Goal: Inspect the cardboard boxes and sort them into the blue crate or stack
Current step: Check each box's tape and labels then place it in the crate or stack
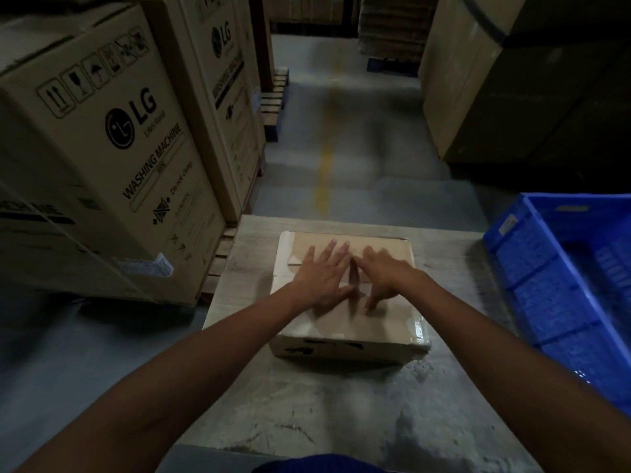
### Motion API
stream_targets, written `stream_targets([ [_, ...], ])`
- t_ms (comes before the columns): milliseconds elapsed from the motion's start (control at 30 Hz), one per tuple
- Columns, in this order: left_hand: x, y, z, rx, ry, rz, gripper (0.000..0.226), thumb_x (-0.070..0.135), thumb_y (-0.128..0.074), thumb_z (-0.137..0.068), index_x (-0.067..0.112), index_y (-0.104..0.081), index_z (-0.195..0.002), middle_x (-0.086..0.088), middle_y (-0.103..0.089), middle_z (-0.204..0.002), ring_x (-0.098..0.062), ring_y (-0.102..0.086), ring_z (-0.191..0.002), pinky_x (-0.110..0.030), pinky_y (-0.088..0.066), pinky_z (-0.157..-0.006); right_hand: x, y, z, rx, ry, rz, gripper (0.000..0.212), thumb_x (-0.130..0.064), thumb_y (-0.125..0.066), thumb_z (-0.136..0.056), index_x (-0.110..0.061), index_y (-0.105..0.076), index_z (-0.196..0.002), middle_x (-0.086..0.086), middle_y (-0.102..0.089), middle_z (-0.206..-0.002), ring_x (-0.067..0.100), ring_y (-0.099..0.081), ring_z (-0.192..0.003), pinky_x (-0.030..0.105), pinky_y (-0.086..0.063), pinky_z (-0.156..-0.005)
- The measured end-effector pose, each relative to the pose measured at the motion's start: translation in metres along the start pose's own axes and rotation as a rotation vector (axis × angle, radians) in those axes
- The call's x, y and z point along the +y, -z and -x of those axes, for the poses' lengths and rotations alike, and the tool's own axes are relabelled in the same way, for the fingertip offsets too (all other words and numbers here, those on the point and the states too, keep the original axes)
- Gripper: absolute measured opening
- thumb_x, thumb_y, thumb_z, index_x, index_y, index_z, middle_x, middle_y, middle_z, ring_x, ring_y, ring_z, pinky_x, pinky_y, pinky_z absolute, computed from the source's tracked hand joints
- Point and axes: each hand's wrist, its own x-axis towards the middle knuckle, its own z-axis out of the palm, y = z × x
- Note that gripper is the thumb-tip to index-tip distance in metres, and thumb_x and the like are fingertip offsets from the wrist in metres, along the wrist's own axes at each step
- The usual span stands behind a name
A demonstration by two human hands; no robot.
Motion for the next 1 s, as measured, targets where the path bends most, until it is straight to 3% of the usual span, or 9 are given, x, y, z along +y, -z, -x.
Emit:
stream_targets([
  [67, 0.011, -0.004, -0.006, -0.070, -0.062, 0.017, 0.094, 0.073, -0.035, -0.093, 0.020, 0.006, -0.159, 0.000, 0.014, -0.167, -0.027, 0.014, -0.153, -0.061, -0.003, -0.121, 0.009, -0.007, 0.002, -0.044, -0.127, -0.005, 0.138, -0.049, -0.091, -0.064, -0.037, 0.008, -0.160, 0.008, 0.015, -0.168, 0.044, 0.006, -0.153, 0.073, -0.018, -0.115],
  [167, 0.021, 0.000, -0.014, -0.120, -0.031, 0.046, 0.100, 0.071, -0.046, -0.090, 0.022, 0.006, -0.160, 0.003, 0.013, -0.167, -0.027, 0.011, -0.154, -0.064, -0.006, -0.118, 0.017, -0.010, 0.001, -0.089, -0.133, -0.064, 0.143, -0.048, -0.092, -0.063, -0.039, 0.015, -0.157, 0.009, 0.023, -0.166, 0.047, 0.012, -0.151, 0.068, -0.020, -0.118],
  [333, 0.033, 0.013, -0.022, -0.158, -0.026, 0.050, 0.108, 0.070, -0.059, -0.084, 0.020, -0.001, -0.160, 0.001, 0.011, -0.168, -0.030, 0.008, -0.154, -0.063, -0.010, -0.118, 0.028, -0.004, 0.013, -0.114, -0.080, 0.015, 0.136, -0.032, -0.091, -0.070, -0.031, 0.012, -0.160, 0.009, 0.019, -0.167, 0.041, 0.006, -0.153, 0.058, -0.022, -0.121],
  [500, 0.045, 0.012, -0.025, -0.161, 0.005, 0.084, 0.107, 0.062, -0.066, -0.084, 0.018, -0.004, -0.160, 0.001, 0.008, -0.168, -0.029, 0.006, -0.154, -0.060, -0.011, -0.119, 0.025, -0.006, 0.017, -0.081, -0.106, 0.012, 0.133, -0.027, -0.090, -0.071, -0.030, 0.008, -0.161, 0.008, 0.015, -0.168, 0.039, 0.003, -0.154, 0.058, -0.027, -0.118],
  [600, 0.041, 0.006, -0.021, -0.106, 0.005, 0.085, 0.110, 0.070, -0.062, -0.082, 0.020, -0.005, -0.160, -0.002, 0.010, -0.168, -0.029, 0.008, -0.154, -0.060, -0.008, -0.119, 0.030, -0.014, 0.016, -0.025, -0.085, -0.060, 0.132, -0.026, -0.091, -0.069, -0.033, 0.004, -0.161, 0.008, 0.014, -0.168, 0.039, 0.005, -0.154, 0.058, -0.027, -0.119],
  [700, 0.034, -0.015, -0.002, 0.024, 0.146, 0.139, 0.106, 0.084, -0.040, -0.082, 0.025, 0.002, -0.160, -0.002, 0.019, -0.166, -0.027, 0.017, -0.153, -0.063, 0.007, -0.117, 0.046, -0.029, 0.022, -0.033, -0.020, -0.238, 0.122, -0.029, -0.086, -0.077, -0.033, 0.003, -0.161, 0.007, 0.024, -0.166, 0.036, 0.022, -0.152, 0.054, -0.009, -0.124],
  [800, 0.028, -0.030, 0.013, 0.233, 0.385, 0.159, 0.083, 0.069, -0.023, -0.095, 0.020, -0.007, -0.159, -0.007, 0.005, -0.168, -0.031, 0.007, -0.154, -0.069, 0.003, -0.117, 0.049, -0.040, 0.027, 0.021, 0.025, -0.488, 0.107, -0.054, -0.074, -0.084, -0.034, -0.002, -0.161, 0.003, 0.028, -0.165, 0.029, 0.031, -0.149, 0.055, 0.003, -0.122],
  [900, 0.019, -0.022, 0.011, 0.297, 0.589, 0.248, 0.076, 0.060, -0.030, -0.099, 0.016, -0.012, -0.158, -0.015, -0.003, -0.167, -0.040, 0.002, -0.152, -0.068, -0.004, -0.116, 0.032, -0.058, 0.020, 0.219, -0.117, -0.603, 0.098, -0.071, -0.063, -0.083, -0.037, -0.013, -0.160, 0.004, 0.025, -0.166, 0.026, 0.025, -0.152, 0.061, -0.007, -0.122],
  [1000, 0.009, -0.008, 0.008, 0.308, 0.710, 0.373, 0.078, 0.054, -0.041, -0.099, 0.011, -0.014, -0.158, -0.021, -0.005, -0.165, -0.043, -0.006, -0.150, -0.066, -0.014, -0.116, 0.013, -0.077, 0.020, 0.476, -0.288, -0.584, 0.096, -0.077, -0.054, -0.084, -0.031, -0.016, -0.159, 0.014, 0.021, -0.166, 0.032, 0.020, -0.153, 0.056, -0.014, -0.121],
])
